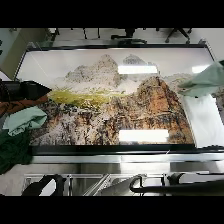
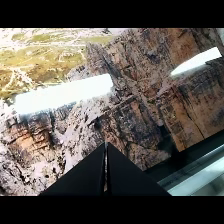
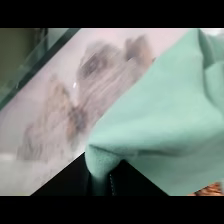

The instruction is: Fold the shirts.

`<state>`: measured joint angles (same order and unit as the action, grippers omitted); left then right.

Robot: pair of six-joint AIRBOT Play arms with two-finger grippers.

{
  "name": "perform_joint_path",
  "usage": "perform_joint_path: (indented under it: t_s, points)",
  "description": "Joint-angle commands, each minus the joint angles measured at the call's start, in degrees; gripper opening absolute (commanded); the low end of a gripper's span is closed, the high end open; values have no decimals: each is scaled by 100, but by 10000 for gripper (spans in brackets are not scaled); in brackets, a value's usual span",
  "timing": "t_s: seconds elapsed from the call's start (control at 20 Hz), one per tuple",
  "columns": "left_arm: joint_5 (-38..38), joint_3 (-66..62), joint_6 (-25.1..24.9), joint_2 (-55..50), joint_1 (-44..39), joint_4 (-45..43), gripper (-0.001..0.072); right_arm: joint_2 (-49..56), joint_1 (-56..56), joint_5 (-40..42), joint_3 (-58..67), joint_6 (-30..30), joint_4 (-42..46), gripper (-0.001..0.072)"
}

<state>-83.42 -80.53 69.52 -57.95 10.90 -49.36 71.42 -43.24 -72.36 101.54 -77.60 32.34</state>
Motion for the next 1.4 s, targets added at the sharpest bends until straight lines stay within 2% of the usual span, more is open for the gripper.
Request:
perform_joint_path:
  t_s: [0.0,0.15,0.25,0.55,0.6,0.65,0.7,0.75,0.85,0.95,1.05,1.15,1.2,1.25,1.3,1.35]
  points:
    - [-13,2,-13,-2,-4,-2,15,-35,-876,-422,22,-13,0,18]
    - [-13,2,-15,-2,-4,-2,15,-74,-1211,-850,22,-70,39,18]
    - [-22,2,-15,-2,-4,0,15,-81,-1362,-1263,22,-313,203,18]
    - [-17,2,-15,-2,-4,2,15,-175,-1408,-2815,9,-1427,2168,27]
    - [-17,2,-15,-2,-4,2,15,-175,-1408,-3077,9,-1696,2699,119]
    - [-22,2,-15,-2,-4,2,15,-175,-1408,-3314,9,-1947,3292,291]
    - [-22,2,-15,-2,-4,2,15,-208,-1405,-3316,-7,-2164,3807,396]
    - [-22,2,-15,-2,-4,2,15,-260,-1408,-3311,-4,-2302,4151,400]
    - [-24,2,-13,-2,-4,2,15,-334,-1410,-3307,-2,-2286,4625,400]
    - [-17,2,-13,-2,-4,2,15,-326,-1408,-3283,-2,-2291,4631,400]
    - [-13,2,-13,-2,-4,4,15,-323,-1394,-3134,-2,-2291,4468,395]
    - [33,2,-9,-2,-4,9,15,-328,-1322,-2828,-2,-2269,4122,356]
    - [98,0,-9,-2,-4,13,15,-328,-1252,-2658,-2,-2258,3864,273]
    - [138,-2,-9,-2,-2,13,15,-326,-1121,-2485,-4,-2120,3515,153]
    - [173,-4,-11,-2,-4,13,15,-326,-916,-2297,-4,-2022,3281,80]
    - [243,-2,-11,-2,-4,13,15,-332,-632,-2116,-4,-1965,3185,42]
